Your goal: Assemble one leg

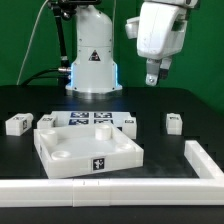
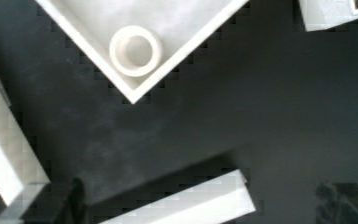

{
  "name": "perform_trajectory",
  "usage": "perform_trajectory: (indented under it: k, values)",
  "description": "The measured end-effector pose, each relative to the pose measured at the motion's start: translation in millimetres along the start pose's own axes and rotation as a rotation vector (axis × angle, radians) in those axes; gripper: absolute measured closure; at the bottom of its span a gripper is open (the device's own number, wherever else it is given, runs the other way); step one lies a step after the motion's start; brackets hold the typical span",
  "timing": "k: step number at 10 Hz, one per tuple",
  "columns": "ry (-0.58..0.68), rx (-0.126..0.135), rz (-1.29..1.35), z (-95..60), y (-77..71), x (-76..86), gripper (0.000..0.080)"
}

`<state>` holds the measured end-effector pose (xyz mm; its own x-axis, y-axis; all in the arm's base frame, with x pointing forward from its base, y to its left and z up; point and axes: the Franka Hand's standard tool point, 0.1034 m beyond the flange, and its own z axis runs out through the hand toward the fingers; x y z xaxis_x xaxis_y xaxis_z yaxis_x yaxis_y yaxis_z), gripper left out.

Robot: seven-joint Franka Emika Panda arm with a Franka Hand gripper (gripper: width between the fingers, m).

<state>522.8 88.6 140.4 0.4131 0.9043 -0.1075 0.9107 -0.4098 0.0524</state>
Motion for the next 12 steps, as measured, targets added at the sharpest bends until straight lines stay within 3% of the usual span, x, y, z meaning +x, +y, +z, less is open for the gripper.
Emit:
perform_trajectory:
  k: [1, 2, 3, 5, 10, 12]
  values:
    - [0.013, -0.013, -0.049, 2.5, 2.4, -1.4, 0.0150]
    - [0.050, -0.046, -0.170, 17.3, 3.5, -15.8, 0.0150]
    - [0.049, -0.041, -0.243, 29.5, 2.2, -33.5, 0.0150]
    - [0.048, -0.043, -0.364, 36.9, 9.8, -46.3, 0.0150]
    - [0.043, -0.037, -0.440, 40.7, 11.1, -51.9, 0.0150]
    - [0.038, -0.021, -0.607, 51.7, 11.5, -78.0, 0.0150]
